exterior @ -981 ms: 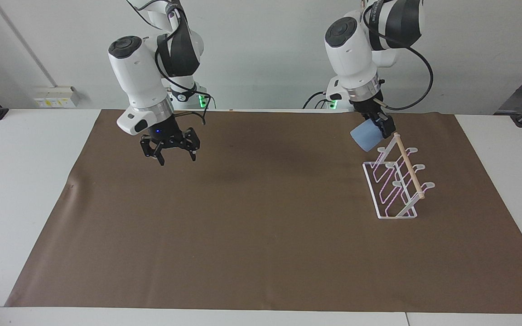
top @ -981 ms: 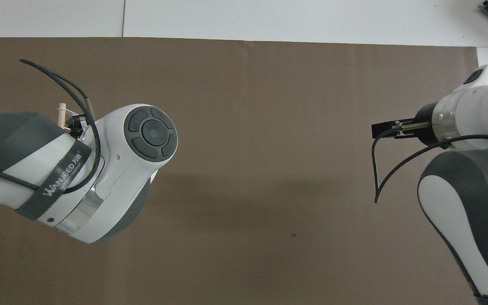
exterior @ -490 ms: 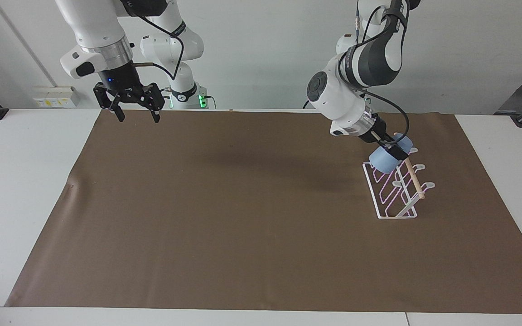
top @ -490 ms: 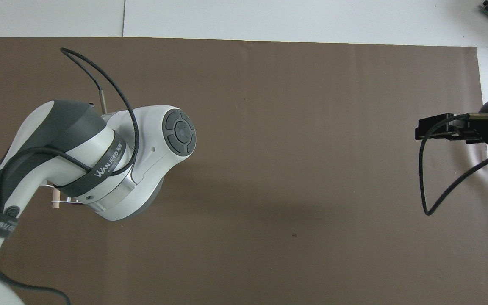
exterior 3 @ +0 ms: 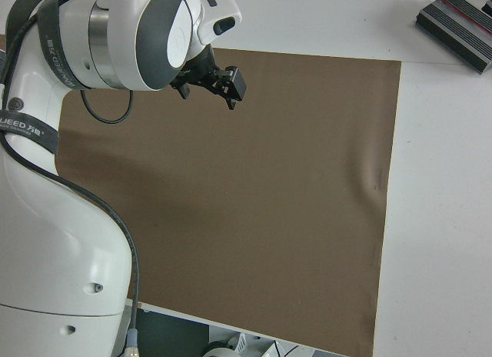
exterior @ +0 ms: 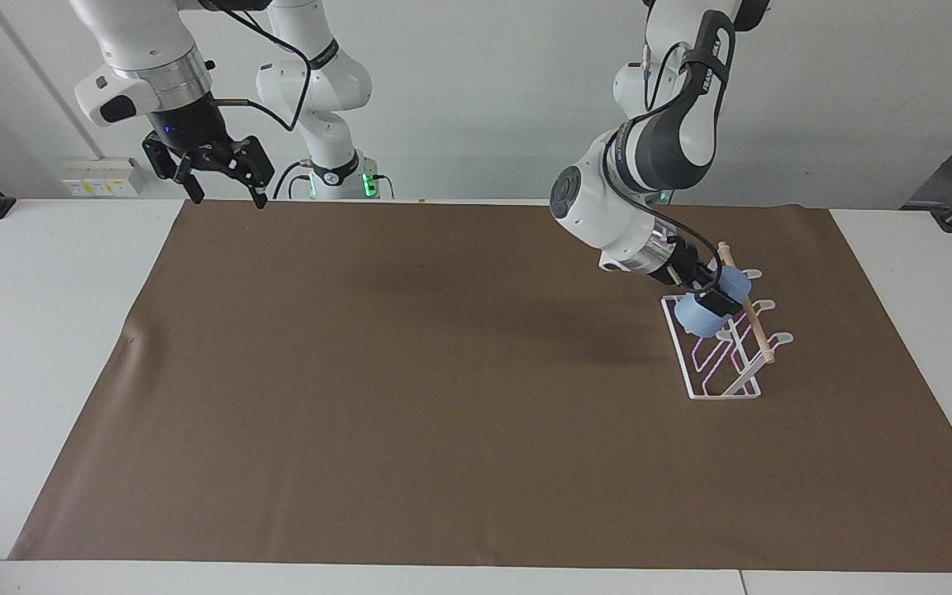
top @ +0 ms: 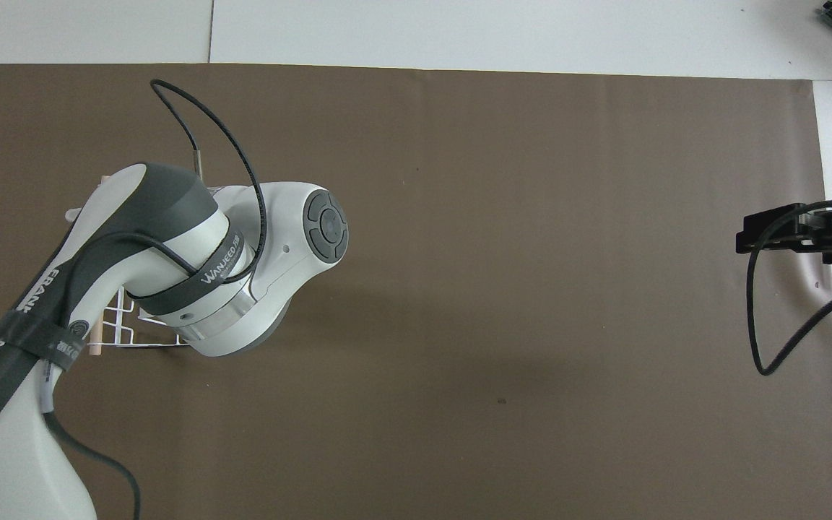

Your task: Hang cup on cup holder

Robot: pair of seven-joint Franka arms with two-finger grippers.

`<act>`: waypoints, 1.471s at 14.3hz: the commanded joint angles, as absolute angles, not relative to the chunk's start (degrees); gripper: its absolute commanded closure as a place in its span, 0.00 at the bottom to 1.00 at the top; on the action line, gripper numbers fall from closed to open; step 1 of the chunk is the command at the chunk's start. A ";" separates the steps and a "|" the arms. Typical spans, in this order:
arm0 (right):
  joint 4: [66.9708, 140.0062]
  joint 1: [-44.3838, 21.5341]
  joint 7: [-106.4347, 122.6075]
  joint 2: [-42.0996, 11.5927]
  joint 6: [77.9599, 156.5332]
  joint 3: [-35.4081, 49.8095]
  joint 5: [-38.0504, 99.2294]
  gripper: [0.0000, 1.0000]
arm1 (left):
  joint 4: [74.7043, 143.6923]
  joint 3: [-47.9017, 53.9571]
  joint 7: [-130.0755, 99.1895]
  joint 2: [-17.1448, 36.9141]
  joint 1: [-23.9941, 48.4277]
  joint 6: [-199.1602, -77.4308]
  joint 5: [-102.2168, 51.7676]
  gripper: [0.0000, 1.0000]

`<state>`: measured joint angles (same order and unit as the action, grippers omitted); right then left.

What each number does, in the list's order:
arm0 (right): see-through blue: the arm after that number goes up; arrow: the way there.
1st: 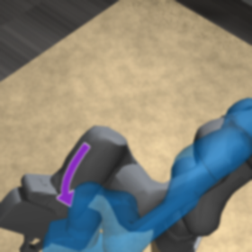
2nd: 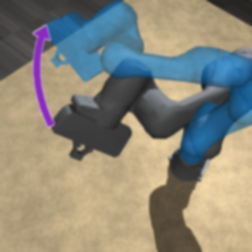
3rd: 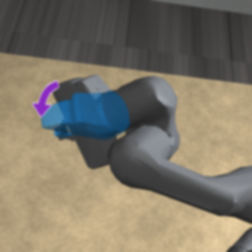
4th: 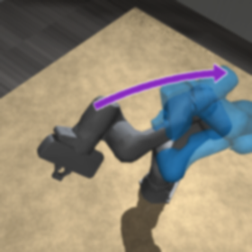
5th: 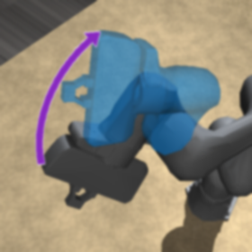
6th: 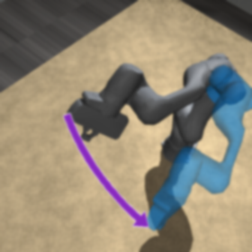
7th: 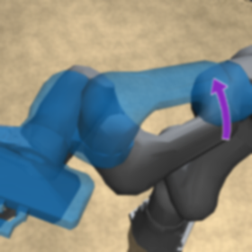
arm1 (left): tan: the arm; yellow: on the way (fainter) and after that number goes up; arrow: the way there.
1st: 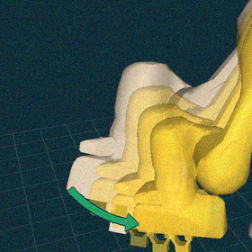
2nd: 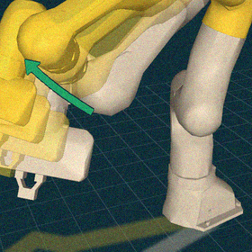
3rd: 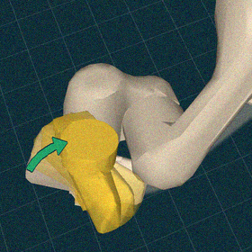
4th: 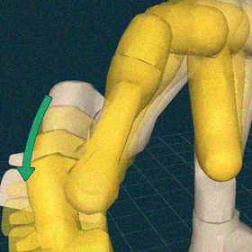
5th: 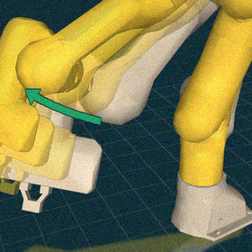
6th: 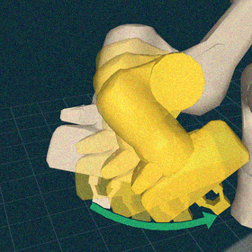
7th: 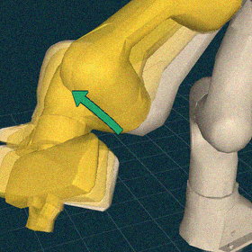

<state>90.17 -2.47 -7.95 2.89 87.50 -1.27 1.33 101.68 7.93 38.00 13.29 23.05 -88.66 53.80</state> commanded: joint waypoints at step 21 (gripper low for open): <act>94.75 -0.70 -1.23 6.06 88.95 -0.88 -0.79 0.00 | 101.69 7.73 41.40 15.29 20.13 -93.24 57.83 1.00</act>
